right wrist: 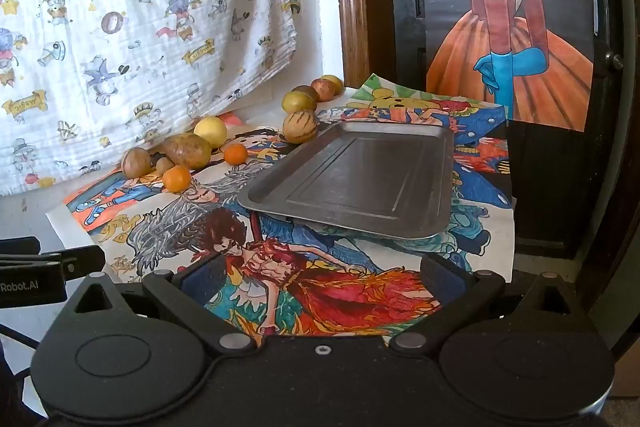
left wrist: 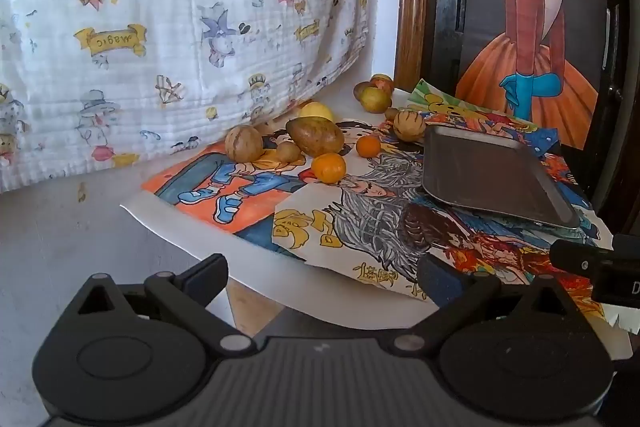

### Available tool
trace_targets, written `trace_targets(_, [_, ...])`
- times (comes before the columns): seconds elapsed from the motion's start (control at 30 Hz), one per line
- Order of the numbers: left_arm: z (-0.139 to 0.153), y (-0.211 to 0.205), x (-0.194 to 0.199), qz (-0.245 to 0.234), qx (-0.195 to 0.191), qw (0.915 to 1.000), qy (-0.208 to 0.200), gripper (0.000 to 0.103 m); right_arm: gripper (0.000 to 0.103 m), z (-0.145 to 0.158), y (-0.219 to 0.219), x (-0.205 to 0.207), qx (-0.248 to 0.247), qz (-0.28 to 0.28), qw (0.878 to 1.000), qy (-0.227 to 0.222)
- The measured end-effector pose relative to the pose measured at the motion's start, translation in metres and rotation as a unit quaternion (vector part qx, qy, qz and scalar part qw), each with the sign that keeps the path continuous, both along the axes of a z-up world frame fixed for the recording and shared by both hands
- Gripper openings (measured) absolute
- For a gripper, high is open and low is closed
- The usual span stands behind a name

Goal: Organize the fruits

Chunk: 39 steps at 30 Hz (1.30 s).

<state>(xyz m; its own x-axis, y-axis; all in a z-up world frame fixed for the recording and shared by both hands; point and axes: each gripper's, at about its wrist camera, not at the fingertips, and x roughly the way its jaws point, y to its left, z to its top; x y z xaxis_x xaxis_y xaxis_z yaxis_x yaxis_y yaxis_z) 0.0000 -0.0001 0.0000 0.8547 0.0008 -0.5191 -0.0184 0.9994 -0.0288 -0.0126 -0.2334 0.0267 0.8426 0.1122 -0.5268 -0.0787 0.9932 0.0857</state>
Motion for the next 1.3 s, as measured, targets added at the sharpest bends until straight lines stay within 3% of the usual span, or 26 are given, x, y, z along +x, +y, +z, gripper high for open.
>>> trace_targets(1.3, [-0.0047,0.0020,0.0000,0.000,-0.006,1.0000,0.006,0.103,0.103,-0.0012,0.0007,-0.0007,-0.001,0.001,1.000,0.002])
